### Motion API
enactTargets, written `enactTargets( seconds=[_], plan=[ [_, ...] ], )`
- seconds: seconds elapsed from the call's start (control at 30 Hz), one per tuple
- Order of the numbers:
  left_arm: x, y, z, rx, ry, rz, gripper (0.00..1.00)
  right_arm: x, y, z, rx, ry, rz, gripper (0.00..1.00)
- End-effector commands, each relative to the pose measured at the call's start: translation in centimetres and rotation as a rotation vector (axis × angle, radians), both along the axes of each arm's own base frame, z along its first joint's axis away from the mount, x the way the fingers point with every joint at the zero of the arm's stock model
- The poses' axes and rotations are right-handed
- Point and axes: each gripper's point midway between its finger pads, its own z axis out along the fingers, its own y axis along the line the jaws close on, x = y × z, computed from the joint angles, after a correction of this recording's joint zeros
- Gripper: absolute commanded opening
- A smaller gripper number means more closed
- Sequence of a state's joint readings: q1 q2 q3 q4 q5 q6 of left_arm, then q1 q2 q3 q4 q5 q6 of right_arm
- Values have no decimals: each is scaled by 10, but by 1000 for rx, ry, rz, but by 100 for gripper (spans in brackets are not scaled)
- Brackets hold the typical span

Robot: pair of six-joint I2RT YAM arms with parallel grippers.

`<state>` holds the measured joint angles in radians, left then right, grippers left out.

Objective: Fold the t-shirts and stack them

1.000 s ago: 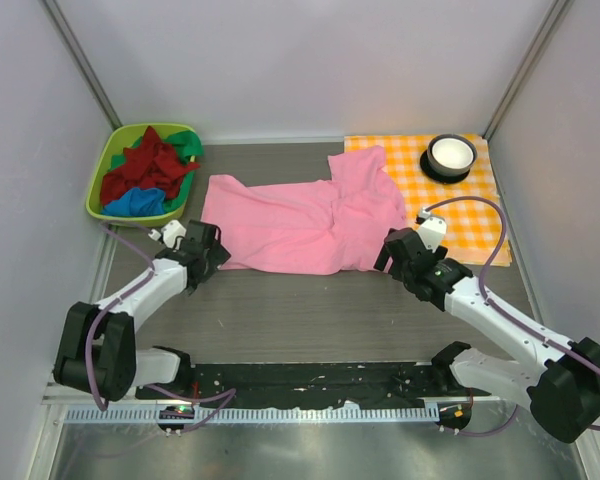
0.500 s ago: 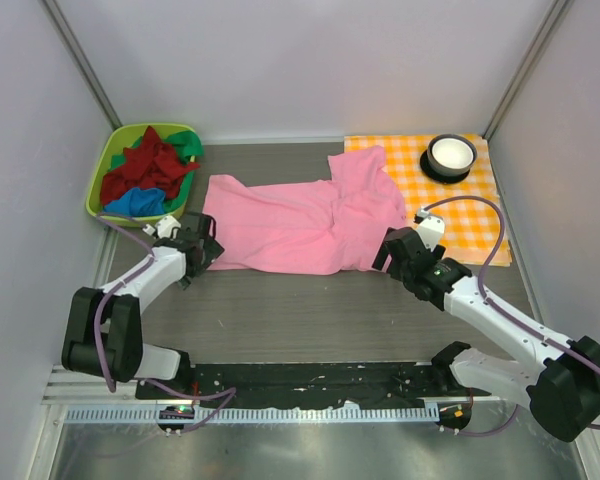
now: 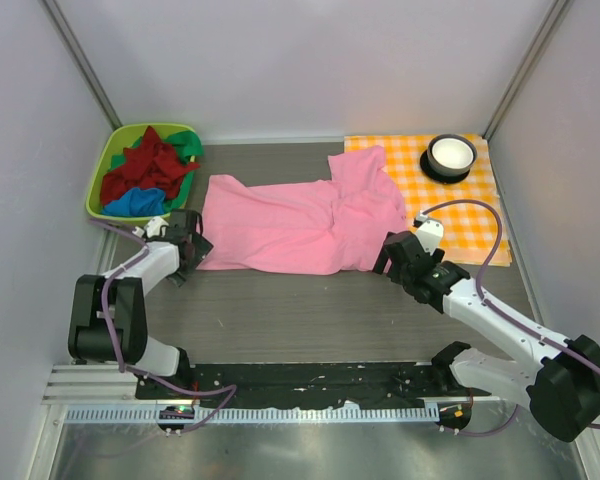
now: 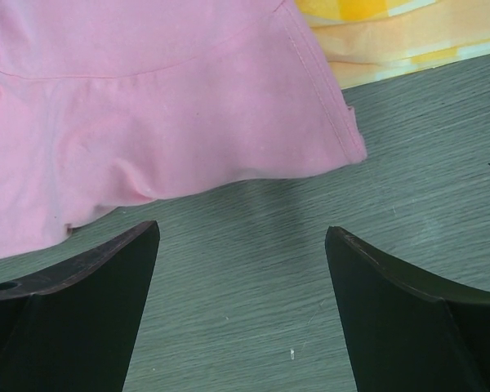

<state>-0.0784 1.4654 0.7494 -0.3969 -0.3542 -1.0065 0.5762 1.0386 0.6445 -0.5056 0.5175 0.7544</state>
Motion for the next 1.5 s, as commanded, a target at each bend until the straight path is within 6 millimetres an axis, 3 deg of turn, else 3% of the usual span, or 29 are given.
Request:
enactTargets(
  seconds=[0.0,0.13,0.23,0.33,0.37,0.47,0.7,1.0,1.23,1.47],
  plan=[
    [13,-7,-6,-39,-34,-17,86,6,1,5,-1,-32,0,89],
    [12,-8,-16,-38,-19,-22,76,3,-2,3,-13,-25,-8,89],
    [12,-7,-19,-37,-12,-22,63,1,-7,0,-26,-11,-32,89],
    [15,-8,-21,-38,-16,-24,45,-1,-16,-1,-52,-7,-81,89],
    [14,-8,-22,-40,-11,-27,30,-4,-20,-2,-66,5,-98,89],
    [13,-7,-21,-40,-11,-25,0,-7,-34,-8,-89,28,-164,89],
    [1,-1,-18,-51,-24,-1,0,-10,-62,-23,-107,64,-271,89],
    [-13,5,-24,-54,-9,24,0,2,-75,-40,-91,84,-324,86],
    [-17,8,-25,-60,-18,36,0,20,-68,-46,-60,56,-315,85],
    [-17,9,-22,-54,-26,29,0,34,-58,-29,-23,16,-289,83]
  ],
)
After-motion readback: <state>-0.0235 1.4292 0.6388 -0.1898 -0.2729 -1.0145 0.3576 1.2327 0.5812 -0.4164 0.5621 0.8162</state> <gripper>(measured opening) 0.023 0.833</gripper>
